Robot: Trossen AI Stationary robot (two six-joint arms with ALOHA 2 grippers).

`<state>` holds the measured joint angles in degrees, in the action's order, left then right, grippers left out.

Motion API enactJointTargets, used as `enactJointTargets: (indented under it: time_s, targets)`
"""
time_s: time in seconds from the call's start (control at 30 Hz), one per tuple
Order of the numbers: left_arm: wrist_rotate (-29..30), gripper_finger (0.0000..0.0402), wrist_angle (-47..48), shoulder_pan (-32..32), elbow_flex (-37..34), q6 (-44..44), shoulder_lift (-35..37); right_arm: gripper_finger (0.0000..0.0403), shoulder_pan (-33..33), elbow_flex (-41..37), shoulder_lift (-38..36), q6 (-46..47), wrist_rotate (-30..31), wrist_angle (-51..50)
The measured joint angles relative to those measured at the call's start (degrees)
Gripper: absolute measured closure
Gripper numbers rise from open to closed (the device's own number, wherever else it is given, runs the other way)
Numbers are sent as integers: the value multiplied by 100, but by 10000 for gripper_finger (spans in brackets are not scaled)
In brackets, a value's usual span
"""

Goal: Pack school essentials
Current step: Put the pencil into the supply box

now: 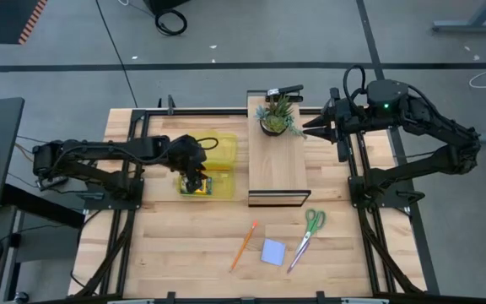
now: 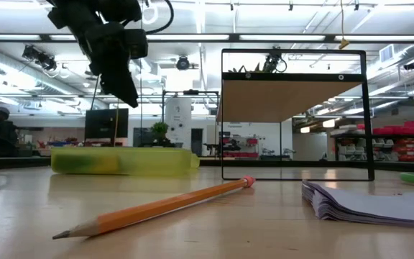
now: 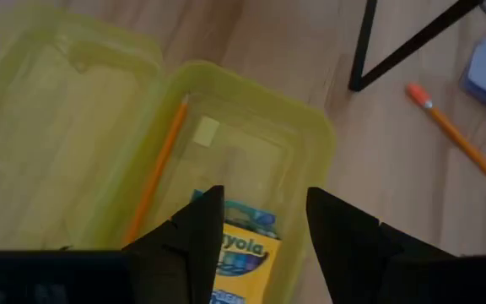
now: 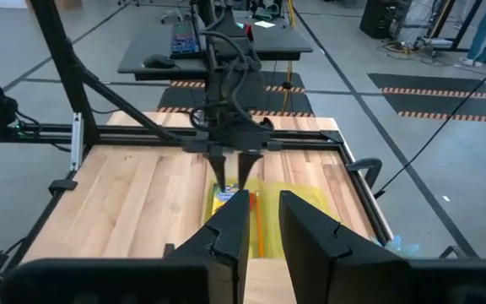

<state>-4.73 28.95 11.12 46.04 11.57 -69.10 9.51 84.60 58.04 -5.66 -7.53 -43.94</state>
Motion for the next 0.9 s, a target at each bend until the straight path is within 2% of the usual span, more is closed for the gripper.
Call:
enactJointTargets:
  time_s: [0.27, 0.9]
  targets:
    - [4, 230, 6, -211, 0, 569, 0, 329, 65, 0, 3, -19, -15, 68]
    - [15, 244, 28, -626, 0, 575, 0, 329, 62, 0, 50, -168, -24, 166]
